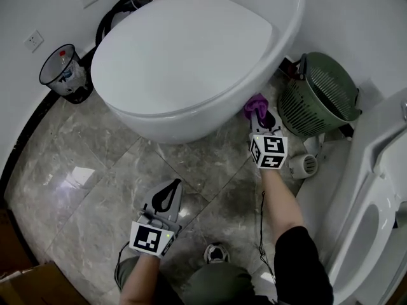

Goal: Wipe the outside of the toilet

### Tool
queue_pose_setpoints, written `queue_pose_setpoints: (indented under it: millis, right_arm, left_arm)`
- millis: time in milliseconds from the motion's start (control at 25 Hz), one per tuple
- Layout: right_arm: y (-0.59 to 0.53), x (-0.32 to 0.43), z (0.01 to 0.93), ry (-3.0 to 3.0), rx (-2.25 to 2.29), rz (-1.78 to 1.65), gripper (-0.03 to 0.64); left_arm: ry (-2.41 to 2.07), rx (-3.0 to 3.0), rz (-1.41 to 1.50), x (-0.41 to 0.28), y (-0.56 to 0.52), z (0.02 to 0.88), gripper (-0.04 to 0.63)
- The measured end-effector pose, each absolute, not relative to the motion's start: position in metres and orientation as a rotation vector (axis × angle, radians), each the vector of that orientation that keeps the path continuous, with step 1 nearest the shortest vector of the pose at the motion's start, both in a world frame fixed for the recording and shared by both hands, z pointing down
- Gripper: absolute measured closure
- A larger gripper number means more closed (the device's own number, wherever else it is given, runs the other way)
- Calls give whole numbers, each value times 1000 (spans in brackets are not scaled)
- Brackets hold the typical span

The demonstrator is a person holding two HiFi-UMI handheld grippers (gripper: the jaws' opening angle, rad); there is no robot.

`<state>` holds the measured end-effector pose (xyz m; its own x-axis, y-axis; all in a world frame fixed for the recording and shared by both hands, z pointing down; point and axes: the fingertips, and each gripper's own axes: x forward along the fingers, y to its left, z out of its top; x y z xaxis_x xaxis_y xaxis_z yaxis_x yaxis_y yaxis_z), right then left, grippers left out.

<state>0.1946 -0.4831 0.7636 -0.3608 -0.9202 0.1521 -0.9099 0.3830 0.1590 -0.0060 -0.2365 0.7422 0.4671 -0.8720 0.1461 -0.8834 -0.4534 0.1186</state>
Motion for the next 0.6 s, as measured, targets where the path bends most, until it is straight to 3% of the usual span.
queue_pose_setpoints:
  millis: [600]
  right_arm:
    - [-536,251,770,-2235,1933,129,549]
  left_arm:
    - [-1476,2504,224,-6,-227,767,594]
